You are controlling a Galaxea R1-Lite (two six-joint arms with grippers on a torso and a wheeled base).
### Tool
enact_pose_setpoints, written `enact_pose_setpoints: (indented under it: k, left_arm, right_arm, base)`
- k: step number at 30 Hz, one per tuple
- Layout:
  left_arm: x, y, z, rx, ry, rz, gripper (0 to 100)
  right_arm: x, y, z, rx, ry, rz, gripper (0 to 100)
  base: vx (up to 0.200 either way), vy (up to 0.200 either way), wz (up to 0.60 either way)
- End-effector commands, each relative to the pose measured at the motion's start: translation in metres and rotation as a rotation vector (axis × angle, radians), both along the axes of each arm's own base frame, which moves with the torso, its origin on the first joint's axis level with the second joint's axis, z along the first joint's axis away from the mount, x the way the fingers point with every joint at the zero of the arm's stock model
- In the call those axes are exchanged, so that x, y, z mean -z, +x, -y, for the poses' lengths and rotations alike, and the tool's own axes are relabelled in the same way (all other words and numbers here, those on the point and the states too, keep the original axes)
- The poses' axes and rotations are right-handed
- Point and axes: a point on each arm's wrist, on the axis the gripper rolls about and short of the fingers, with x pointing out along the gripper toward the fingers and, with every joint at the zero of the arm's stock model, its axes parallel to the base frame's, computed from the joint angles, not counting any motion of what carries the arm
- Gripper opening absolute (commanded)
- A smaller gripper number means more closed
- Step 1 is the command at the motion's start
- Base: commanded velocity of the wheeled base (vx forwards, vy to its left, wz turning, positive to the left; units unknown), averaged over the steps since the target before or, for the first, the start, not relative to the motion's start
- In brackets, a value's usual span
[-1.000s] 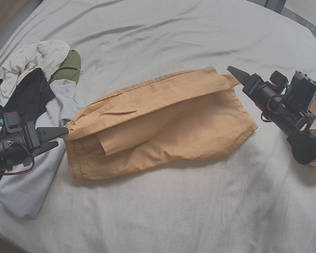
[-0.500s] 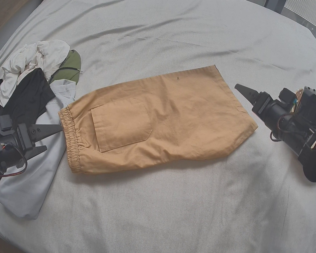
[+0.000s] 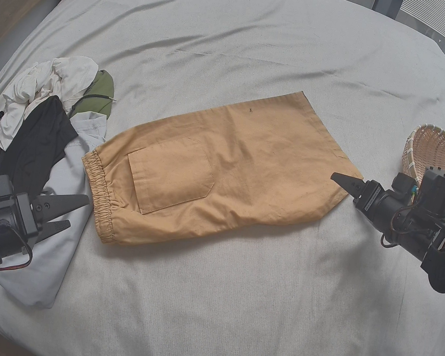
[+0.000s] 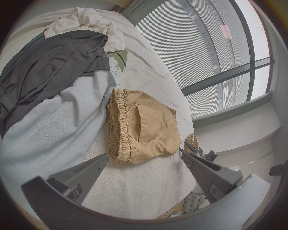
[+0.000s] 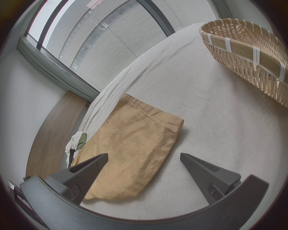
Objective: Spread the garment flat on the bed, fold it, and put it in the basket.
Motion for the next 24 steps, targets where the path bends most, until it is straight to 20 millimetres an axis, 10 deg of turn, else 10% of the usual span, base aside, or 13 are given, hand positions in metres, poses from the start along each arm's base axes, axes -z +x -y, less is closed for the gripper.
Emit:
enact_pose_setpoints:
  k: [1, 22, 23, 24]
  left_arm:
    - [-0.001, -0.002, 0.0, 0.004, -0.001, 0.007, 100]
    - [0.001, 0.0, 0.0, 0.001, 0.001, -0.002, 100]
    - [0.0, 0.0, 0.0, 0.001, 0.0, 0.0, 100]
    - [0.001, 0.0, 0.0, 0.001, 0.001, -0.003, 100]
  right_arm:
    - [0.02, 0.015, -0.006, -0.004, -0.004, -0.015, 100]
    - [0.012, 0.051, -0.028, 0.008, 0.187, 0.005, 100]
    - [0.012, 0.052, -0.026, 0.021, 0.187, 0.004, 0]
    - [0.013, 0.051, -0.026, 0.027, 0.185, 0.003, 0]
  base:
    - [0.0, 0.0, 0.0]
    - [0.0, 0.0, 0.0]
    - [0.0, 0.0, 0.0]
    - [0.0, 0.0, 0.0]
